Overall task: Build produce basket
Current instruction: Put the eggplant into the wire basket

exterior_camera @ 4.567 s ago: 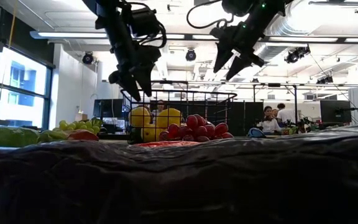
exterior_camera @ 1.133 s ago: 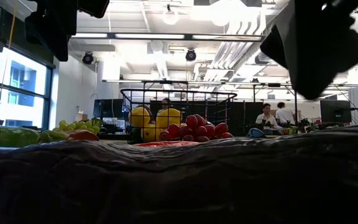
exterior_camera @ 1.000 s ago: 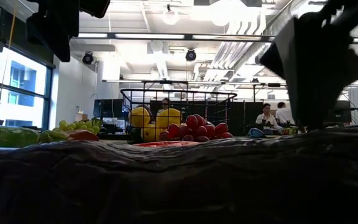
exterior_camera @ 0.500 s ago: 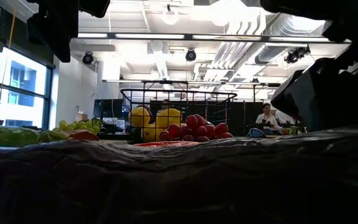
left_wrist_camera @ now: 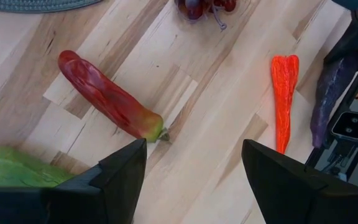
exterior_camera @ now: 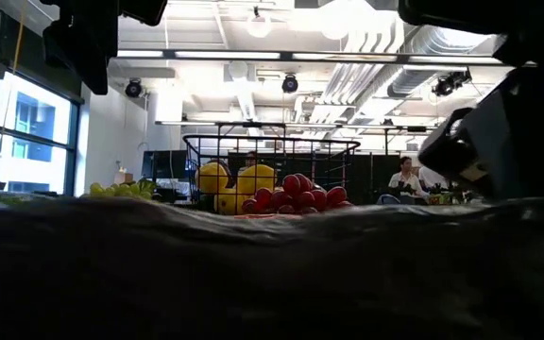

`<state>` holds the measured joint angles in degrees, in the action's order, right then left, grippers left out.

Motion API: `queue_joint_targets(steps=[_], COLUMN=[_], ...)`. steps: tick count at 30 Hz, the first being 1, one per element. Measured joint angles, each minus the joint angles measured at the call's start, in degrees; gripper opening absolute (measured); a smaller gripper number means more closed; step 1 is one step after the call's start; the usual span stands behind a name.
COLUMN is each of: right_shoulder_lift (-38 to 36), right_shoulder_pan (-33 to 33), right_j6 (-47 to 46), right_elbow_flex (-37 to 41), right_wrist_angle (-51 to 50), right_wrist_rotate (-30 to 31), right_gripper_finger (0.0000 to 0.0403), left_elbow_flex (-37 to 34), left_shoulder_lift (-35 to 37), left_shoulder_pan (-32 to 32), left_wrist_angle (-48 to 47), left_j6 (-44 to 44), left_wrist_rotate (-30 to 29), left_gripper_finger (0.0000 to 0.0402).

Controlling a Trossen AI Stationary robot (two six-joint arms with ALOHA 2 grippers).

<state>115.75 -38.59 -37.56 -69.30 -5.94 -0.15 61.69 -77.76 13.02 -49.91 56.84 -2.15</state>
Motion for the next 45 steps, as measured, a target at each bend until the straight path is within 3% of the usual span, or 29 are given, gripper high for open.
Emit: queue_joint_targets(steps=[11,26,37,45], right_shoulder_lift=[-4.3,-11.1,-16.4,-19.4], right_shoulder_pan=[0.1,1.2,7.4,14.2], right_j6=[-3.4,-12.0,-14.1,-13.2], right_elbow_flex=[0.0,0.0,0.0,0.0], right_wrist_angle=[-5.7,-10.0,-12.9,-16.9], right_wrist_rotate=[0.8,1.3,7.0,17.0], right_gripper_finger=[0.0116,0.0116,0.0116,0.0115], left_elbow_flex=[0.0,0.0,0.0,0.0], left_shoulder_lift=[0.2,8.6,14.1,15.0], left_shoulder_pan=[0.0,-4.8,-9.2,-10.1], left_wrist_angle=[0.1,0.0,0.1,0.0], left_j6=[-3.8,-9.5,-15.1,-18.5], left_wrist_rotate=[-2.0,-6.3,-10.0,-12.3], left_gripper_finger=[0.0255,0.0255,0.0255,0.0255])
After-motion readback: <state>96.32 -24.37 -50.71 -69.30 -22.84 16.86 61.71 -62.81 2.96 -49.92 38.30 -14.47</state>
